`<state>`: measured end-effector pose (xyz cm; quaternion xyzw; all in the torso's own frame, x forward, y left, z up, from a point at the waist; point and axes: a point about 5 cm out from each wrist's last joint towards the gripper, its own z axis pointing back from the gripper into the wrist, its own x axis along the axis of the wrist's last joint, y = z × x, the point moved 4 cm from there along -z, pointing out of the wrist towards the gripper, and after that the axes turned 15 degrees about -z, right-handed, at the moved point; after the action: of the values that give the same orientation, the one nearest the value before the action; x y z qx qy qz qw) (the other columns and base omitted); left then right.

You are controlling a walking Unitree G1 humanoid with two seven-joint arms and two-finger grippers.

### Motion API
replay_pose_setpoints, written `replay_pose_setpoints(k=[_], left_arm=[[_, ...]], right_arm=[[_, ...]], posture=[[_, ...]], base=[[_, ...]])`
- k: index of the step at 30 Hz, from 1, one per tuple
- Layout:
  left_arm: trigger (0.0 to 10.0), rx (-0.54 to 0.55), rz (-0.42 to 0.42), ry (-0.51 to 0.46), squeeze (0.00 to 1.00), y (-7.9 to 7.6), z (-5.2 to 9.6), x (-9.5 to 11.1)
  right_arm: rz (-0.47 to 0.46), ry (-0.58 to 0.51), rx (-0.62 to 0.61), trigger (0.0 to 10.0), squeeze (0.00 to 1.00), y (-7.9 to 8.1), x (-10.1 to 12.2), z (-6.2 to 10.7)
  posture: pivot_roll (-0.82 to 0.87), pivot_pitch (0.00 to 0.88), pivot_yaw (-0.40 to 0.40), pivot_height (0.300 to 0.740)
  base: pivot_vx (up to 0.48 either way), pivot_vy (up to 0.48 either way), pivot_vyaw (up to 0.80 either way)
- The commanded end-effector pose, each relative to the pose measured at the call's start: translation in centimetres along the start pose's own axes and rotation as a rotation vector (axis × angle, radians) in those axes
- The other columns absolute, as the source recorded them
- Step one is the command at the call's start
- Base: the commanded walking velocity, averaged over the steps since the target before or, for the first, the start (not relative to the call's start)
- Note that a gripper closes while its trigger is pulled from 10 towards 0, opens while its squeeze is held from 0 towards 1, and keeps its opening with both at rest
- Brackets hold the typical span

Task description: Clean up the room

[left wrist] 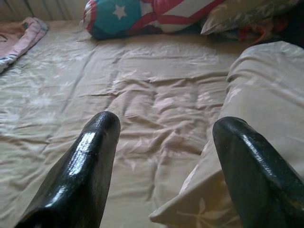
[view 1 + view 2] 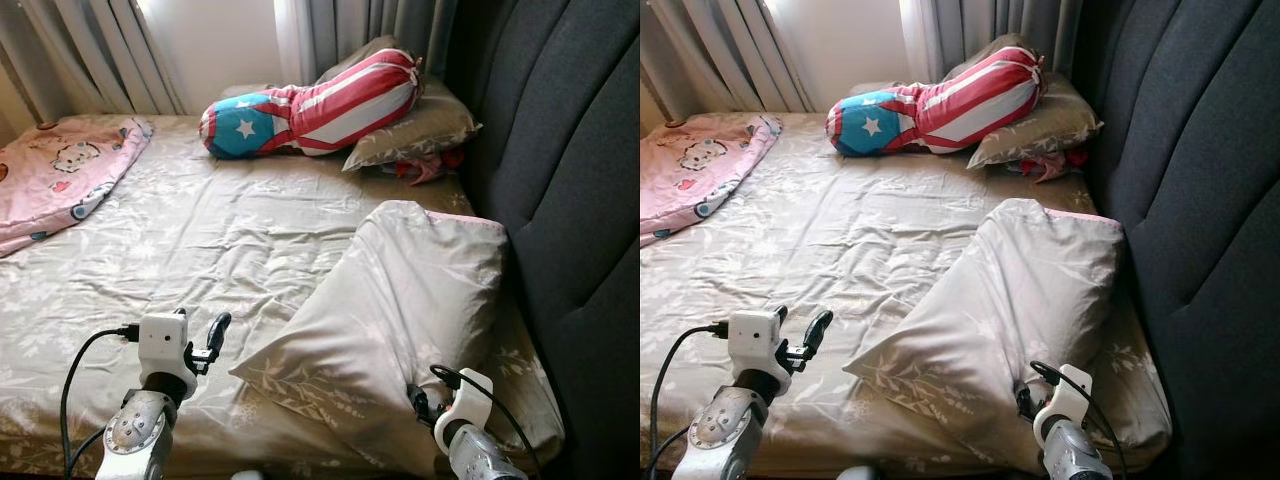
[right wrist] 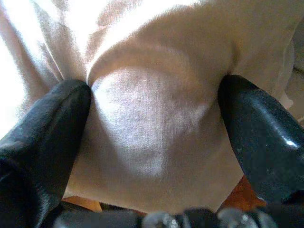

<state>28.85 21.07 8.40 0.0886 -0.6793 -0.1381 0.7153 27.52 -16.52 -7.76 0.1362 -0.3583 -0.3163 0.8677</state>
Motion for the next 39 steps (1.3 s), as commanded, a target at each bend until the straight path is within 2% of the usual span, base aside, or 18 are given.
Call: replay_pose_setpoints(k=[1, 6, 13, 24, 39], left_arm=[[10.0, 0.014, -0.005, 0.004, 0.00, 0.6, 0.4, 0.2], [10.0, 0.014, -0.003, 0.013, 0.00, 0.5, 1.1, 0.4], [10.0, 0.009, 0.004, 0.023, 0.00, 0.1, 1.3, 0.6], [10.0, 0.006, 0.009, 0.022, 0.00, -0.2, 0.5, 0.7], [10.0, -0.022, -0.006, 0.010, 0.00, -0.8, -1.4, 0.8]], right_arm=[[0.018, 0.069, -0.008, 0.0, 0.00, 0.2, -1.9, 0.1], [0.049, 0.101, -0.003, 0.0, 0.00, 0.1, -2.9, 0.2], [0.048, 0.119, -0.006, 0.0, 0.00, -0.2, -3.7, 0.4], [0.036, 0.110, -0.003, 0.0, 0.00, 0.1, -3.7, 0.3], [0.033, 0.078, 0.012, 0.0, 0.00, 0.8, -2.5, 0.1]], posture=[[0.18, 0.106, 0.027, 0.655], [0.18, 0.129, 0.022, 0.655], [0.18, 0.146, 0.020, 0.655], [0.16, 0.137, 0.012, 0.655], [0.14, 0.077, 0.002, 0.655]], base=[[0.000, 0.000, 0.00], [0.000, 0.000, 0.00], [0.000, 0.000, 0.00], [0.000, 0.000, 0.00], [0.000, 0.000, 0.00]])
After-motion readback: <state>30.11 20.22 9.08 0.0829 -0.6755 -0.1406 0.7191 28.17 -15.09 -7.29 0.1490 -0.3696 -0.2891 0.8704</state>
